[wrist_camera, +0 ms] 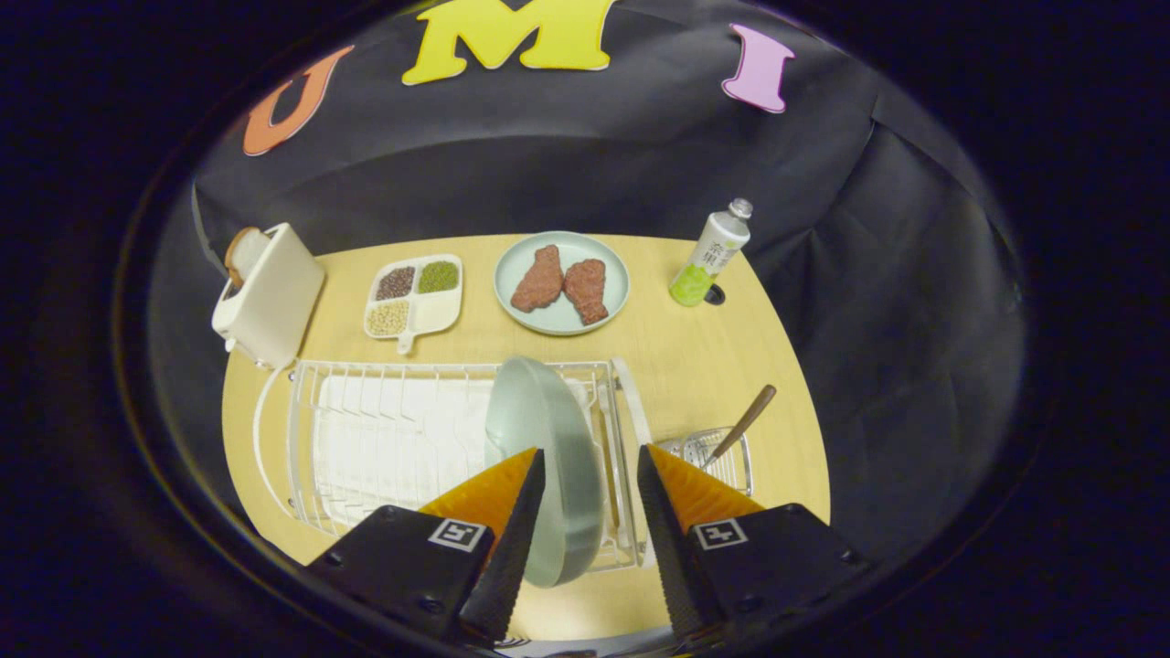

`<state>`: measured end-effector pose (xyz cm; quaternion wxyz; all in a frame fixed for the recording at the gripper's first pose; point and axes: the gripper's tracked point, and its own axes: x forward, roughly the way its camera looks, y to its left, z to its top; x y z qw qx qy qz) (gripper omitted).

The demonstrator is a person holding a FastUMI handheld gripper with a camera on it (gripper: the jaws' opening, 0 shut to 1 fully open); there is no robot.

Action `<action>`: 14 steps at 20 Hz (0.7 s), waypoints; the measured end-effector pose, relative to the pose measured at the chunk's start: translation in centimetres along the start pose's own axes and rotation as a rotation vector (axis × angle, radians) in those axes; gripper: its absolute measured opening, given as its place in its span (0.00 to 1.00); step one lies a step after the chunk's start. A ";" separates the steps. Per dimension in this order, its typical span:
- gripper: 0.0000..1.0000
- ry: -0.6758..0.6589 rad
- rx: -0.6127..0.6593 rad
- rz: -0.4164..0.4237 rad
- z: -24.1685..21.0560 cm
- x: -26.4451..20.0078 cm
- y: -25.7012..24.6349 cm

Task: Take the plate from the dish rack, then take the spoon from the basket and place it into the plate.

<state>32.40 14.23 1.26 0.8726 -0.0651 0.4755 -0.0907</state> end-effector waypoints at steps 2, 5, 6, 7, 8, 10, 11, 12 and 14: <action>0.60 -0.031 -0.008 -0.089 0.3 0.1 0.1; 0.43 -0.025 -0.074 -0.209 -0.8 0.4 0.4; 0.40 -0.013 -0.077 -0.225 -1.3 0.2 0.7; 0.33 -0.044 -0.068 -0.230 -1.3 0.1 0.9; 0.26 -0.044 -0.062 -0.236 -1.3 -0.1 1.3; 0.22 -0.060 -0.067 -0.262 -1.5 -1.2 1.4; 0.20 -0.069 -0.063 -0.276 -1.6 -2.0 1.4; 0.18 -0.094 -0.065 -0.300 -1.5 -2.5 1.2; 0.16 -0.132 -0.061 -0.340 -1.4 -3.4 0.7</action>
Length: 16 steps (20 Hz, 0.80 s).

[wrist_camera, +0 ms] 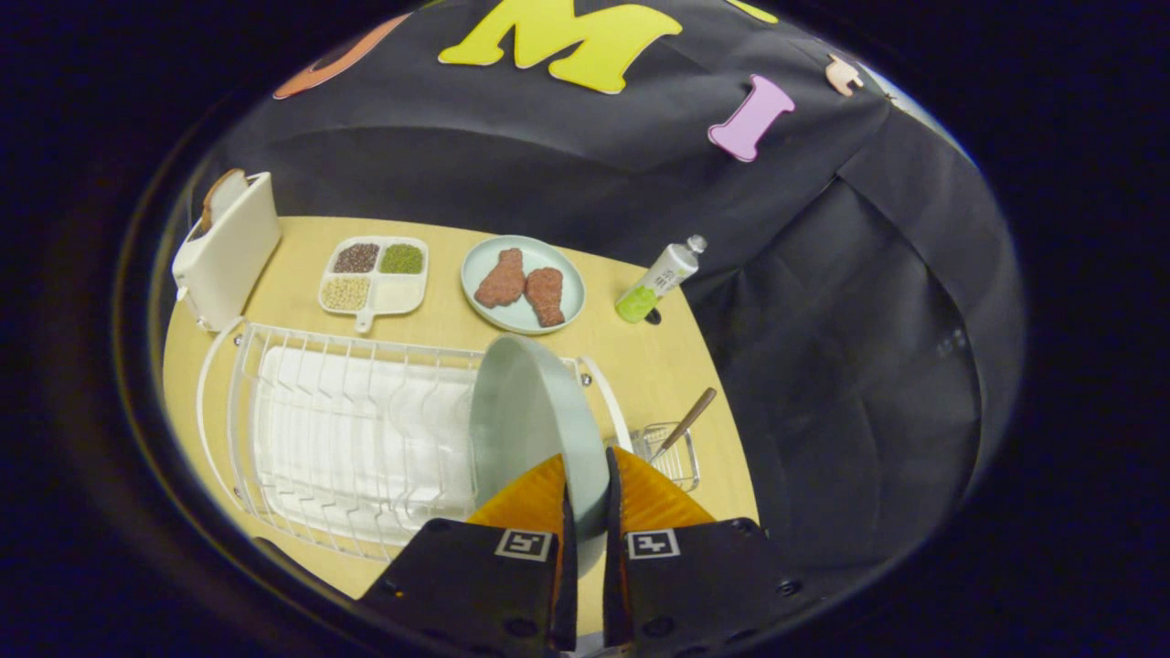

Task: Take the plate from the dish rack, then take the spoon from the basket and place it into the plate.

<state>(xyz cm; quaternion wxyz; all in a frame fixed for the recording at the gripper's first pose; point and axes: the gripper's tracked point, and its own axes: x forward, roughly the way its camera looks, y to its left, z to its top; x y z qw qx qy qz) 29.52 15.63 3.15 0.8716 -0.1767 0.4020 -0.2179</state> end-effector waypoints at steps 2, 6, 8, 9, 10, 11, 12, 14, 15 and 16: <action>0.16 -0.008 0.017 0.013 -0.4 -0.7 -0.2; 0.16 -0.040 0.045 0.015 -1.0 -1.8 -2.8; 0.16 -0.042 0.056 0.068 -2.2 -2.5 -3.5; 0.16 -0.035 0.064 0.116 -3.1 -2.9 -3.6; 0.16 -0.029 0.072 0.164 -4.0 -3.2 -3.9; 0.16 -0.027 0.078 0.215 -5.1 -3.7 -4.0; 0.16 -0.024 0.083 0.264 -6.3 -4.1 -4.3; 0.16 -0.022 0.091 0.350 -9.0 -5.0 -4.8; 0.16 -0.029 0.092 0.393 -10.3 -5.4 -4.9; 0.16 -0.033 0.097 0.435 -11.7 -5.8 -5.0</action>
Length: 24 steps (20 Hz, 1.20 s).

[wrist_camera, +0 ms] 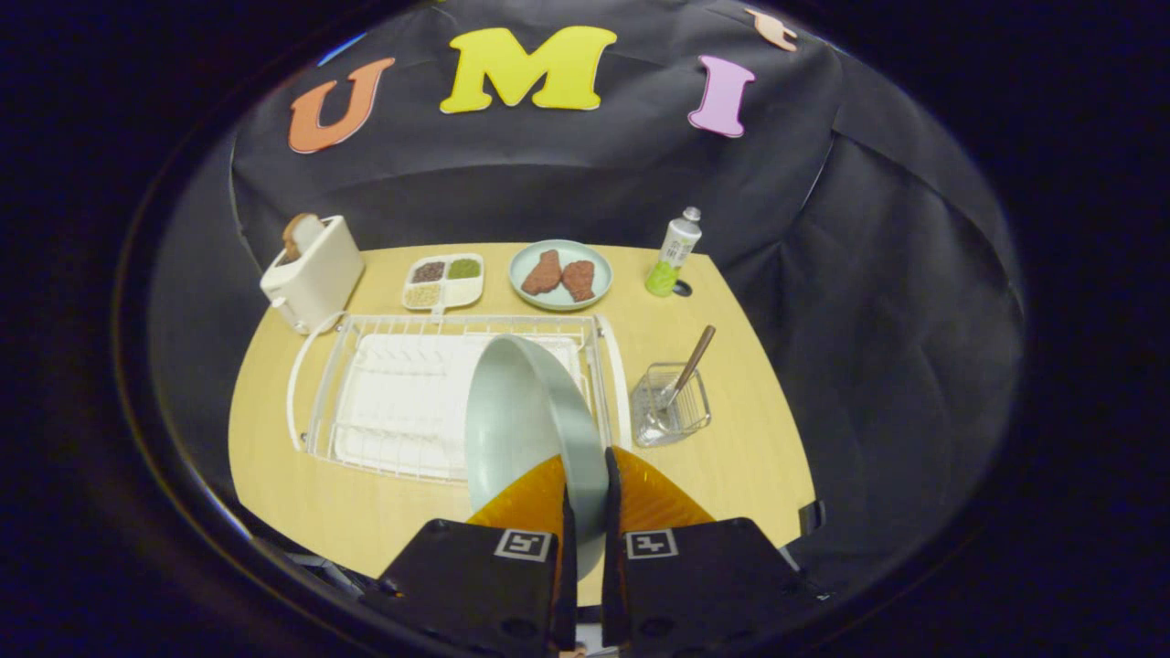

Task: Take the plate from the dish rack, then take the spoon from the basket and place it into the plate.

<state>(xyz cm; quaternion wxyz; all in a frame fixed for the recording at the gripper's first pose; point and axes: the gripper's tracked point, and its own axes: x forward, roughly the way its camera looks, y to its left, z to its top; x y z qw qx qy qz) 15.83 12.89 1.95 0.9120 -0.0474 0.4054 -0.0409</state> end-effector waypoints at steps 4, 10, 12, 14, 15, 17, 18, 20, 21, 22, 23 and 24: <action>0.16 0.013 -0.003 0.177 -6.4 -0.3 0.4; 0.16 0.102 0.134 0.383 -14.0 4.6 0.6; 0.16 0.139 0.199 0.423 -15.9 7.0 0.4; 0.16 0.155 0.230 0.471 -17.0 8.8 0.4; 0.16 0.148 0.234 0.466 -17.4 9.6 0.0; 0.17 0.134 0.267 0.504 -17.6 10.6 -0.4; 0.17 0.135 0.282 0.526 -17.7 10.9 -0.6; 0.18 0.126 0.326 0.550 -17.8 12.0 -1.3; 0.18 0.123 0.346 0.562 -17.9 12.5 -1.5; 0.18 0.128 0.364 0.576 -18.0 13.0 -1.6; 0.19 0.136 0.376 0.589 -18.1 13.1 -1.7; 0.19 0.143 0.382 0.595 -18.2 13.4 -1.8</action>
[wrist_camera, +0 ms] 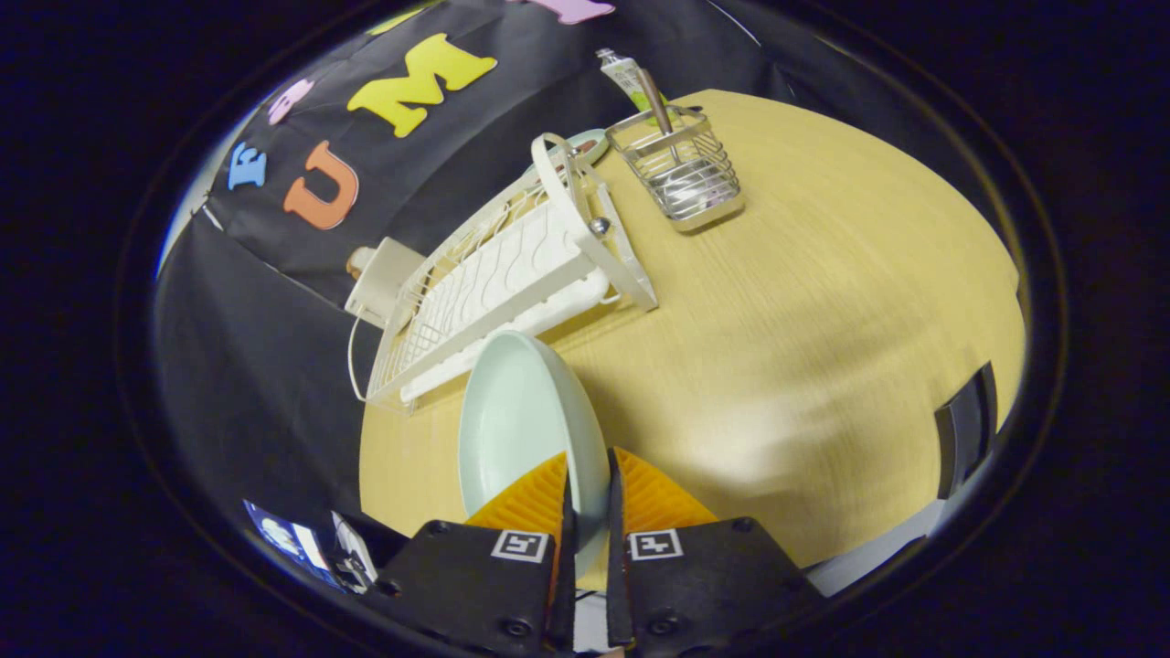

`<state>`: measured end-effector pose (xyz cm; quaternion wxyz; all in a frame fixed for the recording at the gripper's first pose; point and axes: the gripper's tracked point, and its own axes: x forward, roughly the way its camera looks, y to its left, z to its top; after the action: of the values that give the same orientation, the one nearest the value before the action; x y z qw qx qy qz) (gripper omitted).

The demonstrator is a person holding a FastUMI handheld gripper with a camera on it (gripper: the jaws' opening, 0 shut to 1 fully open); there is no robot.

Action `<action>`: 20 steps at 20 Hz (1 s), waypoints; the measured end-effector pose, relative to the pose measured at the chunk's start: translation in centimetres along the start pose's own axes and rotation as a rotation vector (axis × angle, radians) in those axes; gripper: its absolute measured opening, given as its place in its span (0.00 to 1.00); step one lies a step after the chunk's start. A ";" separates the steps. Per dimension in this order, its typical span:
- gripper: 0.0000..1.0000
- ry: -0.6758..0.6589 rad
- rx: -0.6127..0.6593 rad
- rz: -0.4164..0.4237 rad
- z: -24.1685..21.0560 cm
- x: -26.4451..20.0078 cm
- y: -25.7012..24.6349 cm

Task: Take the plate from the dish rack, then take the spoon from the basket and place it into the plate.

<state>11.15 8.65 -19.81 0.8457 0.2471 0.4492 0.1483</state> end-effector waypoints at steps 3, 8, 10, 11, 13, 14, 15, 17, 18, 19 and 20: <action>0.21 0.007 -0.009 0.001 -0.6 0.1 -0.6; 0.24 0.013 0.011 0.007 -0.6 0.2 -1.4; 0.26 -0.002 -0.011 -0.035 -0.5 0.2 -2.0; 0.29 -0.009 -0.028 -0.051 -0.5 0.1 -2.2; 0.32 -0.049 -0.063 -0.112 0.0 0.0 -3.2; 0.33 -0.069 -0.080 -0.129 0.3 -0.2 -3.3; 0.41 -0.089 -0.097 -0.145 0.6 -0.6 -3.5; 0.54 -0.133 -0.136 -0.189 1.3 -1.1 -4.0; 0.59 -0.168 -0.161 -0.212 1.8 -1.7 -4.2; 0.65 -0.211 -0.195 -0.225 2.6 -2.2 -4.2; 0.71 -0.267 -0.229 -0.223 3.4 -2.9 -3.8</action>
<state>12.54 3.17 -18.26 0.9315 0.1153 0.3380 0.0699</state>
